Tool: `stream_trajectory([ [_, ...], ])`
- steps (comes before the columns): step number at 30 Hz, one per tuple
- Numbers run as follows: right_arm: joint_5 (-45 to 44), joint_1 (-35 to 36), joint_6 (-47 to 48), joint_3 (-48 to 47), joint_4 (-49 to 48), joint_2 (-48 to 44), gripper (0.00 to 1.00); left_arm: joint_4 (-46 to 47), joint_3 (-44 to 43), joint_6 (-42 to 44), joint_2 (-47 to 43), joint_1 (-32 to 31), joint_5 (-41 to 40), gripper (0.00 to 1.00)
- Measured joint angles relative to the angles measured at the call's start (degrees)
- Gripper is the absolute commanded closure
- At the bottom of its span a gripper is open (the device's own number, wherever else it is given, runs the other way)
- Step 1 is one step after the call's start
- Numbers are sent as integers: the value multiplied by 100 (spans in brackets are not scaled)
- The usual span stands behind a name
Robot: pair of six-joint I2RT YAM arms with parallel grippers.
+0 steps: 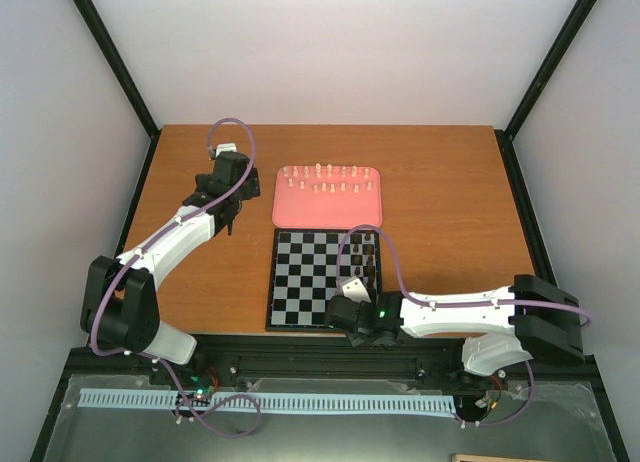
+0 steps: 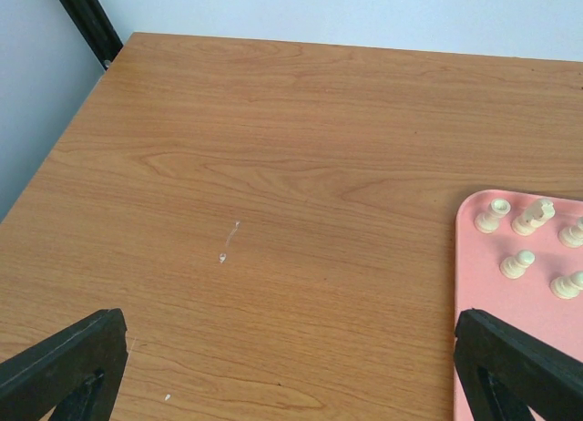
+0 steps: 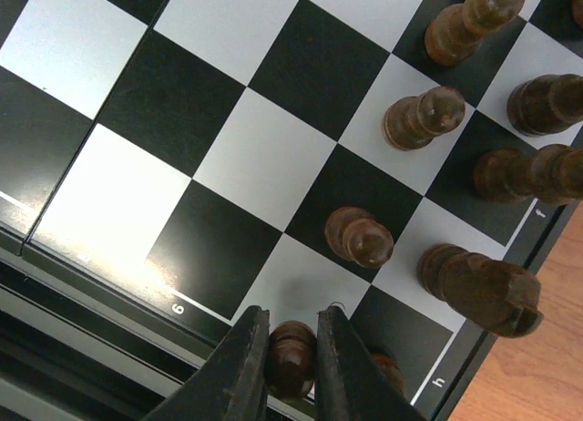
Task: Set up the chess pieces on the board
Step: Place the chess piece on the chessboard.
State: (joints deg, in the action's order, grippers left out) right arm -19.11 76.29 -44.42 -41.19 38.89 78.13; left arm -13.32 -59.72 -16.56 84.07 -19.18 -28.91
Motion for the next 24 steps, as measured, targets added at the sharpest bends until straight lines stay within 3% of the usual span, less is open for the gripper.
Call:
stream_trajectory([
  [24,-116,-59,28,109,-273,214,80,2,-2,2,92,0,2,0],
])
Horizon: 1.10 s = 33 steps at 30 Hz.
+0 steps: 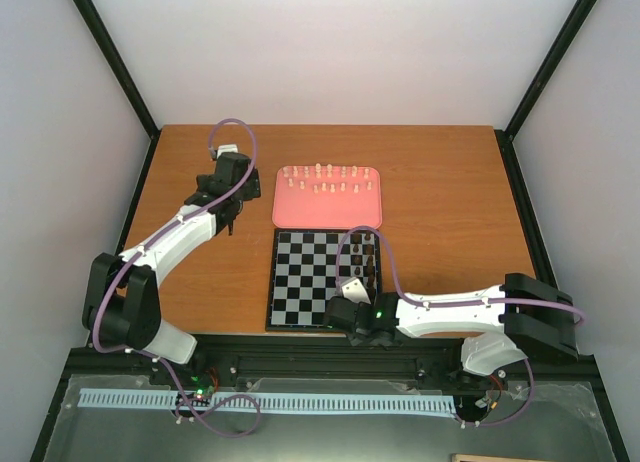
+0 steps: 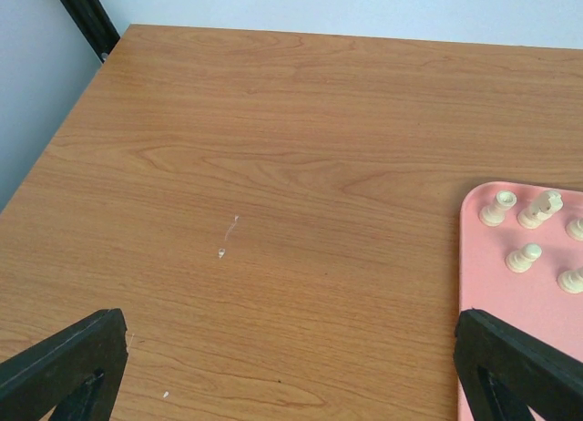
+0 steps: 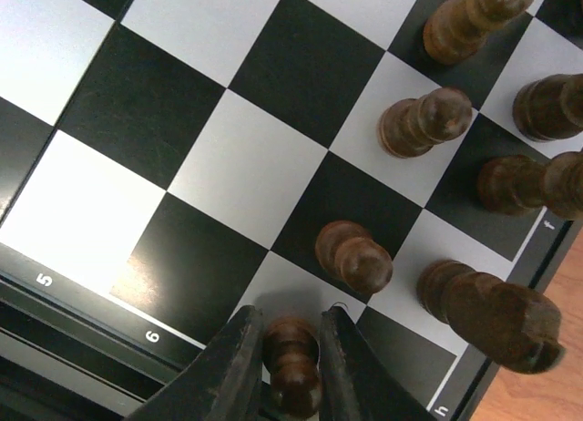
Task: Set up the chess pieces on the board
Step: Place the chess piece on the chessboard, then reset both arms
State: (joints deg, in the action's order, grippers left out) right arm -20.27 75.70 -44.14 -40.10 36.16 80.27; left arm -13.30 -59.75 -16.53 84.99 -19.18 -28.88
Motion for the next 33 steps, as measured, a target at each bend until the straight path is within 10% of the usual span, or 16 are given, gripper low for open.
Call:
stream_trajectory([
  [33,-22,-20,273,-468,219,-372,68,-2,0,0,2,0,-2,0],
])
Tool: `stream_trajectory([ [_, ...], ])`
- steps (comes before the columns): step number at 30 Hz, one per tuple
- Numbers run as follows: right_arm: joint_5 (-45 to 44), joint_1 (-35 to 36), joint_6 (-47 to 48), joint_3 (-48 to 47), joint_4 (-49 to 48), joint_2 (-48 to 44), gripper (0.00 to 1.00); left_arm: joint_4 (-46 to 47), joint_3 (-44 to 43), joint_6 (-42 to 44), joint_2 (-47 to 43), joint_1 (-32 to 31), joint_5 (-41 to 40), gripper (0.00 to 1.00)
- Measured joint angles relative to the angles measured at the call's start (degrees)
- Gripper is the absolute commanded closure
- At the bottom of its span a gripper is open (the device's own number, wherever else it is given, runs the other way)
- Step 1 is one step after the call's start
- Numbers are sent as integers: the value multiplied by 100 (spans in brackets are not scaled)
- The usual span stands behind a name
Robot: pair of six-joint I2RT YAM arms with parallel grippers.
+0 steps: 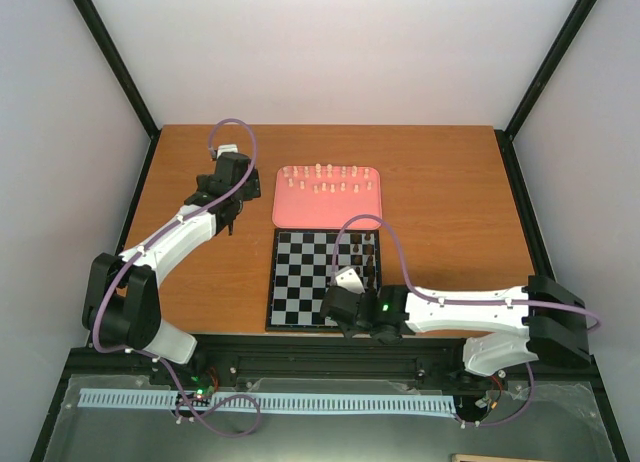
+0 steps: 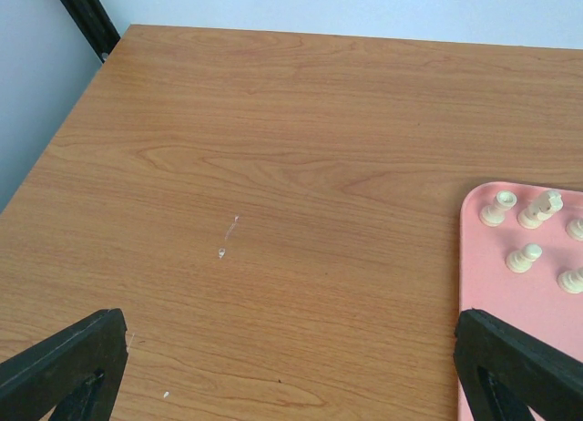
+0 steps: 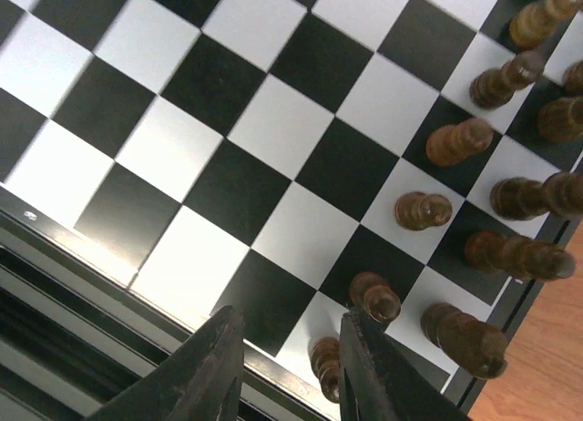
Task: Set up the chess pieces on the board
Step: Reset both arms
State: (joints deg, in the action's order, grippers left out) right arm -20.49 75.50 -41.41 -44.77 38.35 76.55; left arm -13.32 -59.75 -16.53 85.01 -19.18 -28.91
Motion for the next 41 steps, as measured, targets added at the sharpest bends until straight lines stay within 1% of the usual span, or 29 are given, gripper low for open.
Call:
stream_trajectory([
  [1,-15,0,7,-63,37,-35,66,0,0,0,0,0,0,0],
  [4,-76,0,26,-229,140,-157,54,0,0,0,0,0,0,0],
  [5,-120,0,50,-286,190,-199,45,0,0,0,0,0,2,0],
  [6,-166,0,66,-341,227,-240,17,0,0,-2,0,0,0,0],
  [7,-219,0,74,-398,258,-278,2,0,0,0,0,0,2,0],
  [8,-293,0,131,-474,308,-315,0,0,0,0,0,0,2,0],
  [13,-634,-157,376,-938,387,-361,0,0,0,-2,0,0,9,0],
  [18,-855,-811,820,-1158,122,-533,0,0,0,-2,0,0,39,0],
  [22,-758,-1803,1432,-1187,-428,-702,0,0,0,-7,0,0,105,0],
  [26,-190,-3123,2076,-1429,-1019,-575,0,-2,0,-11,-2,0,127,0],
  [29,389,-4144,2498,-1923,-1484,50,0,-4,0,-15,-39,0,127,0],
  [31,695,-4520,2697,-2249,-1700,579,0,-4,0,-15,-76,0,127,0],
  [34,1215,-4778,3139,-2590,-2055,1532,0,-7,0,-17,-114,0,125,0],
  [41,1196,-4809,3373,-2868,-2229,1738,0,-11,0,-17,-118,0,122,0],
])
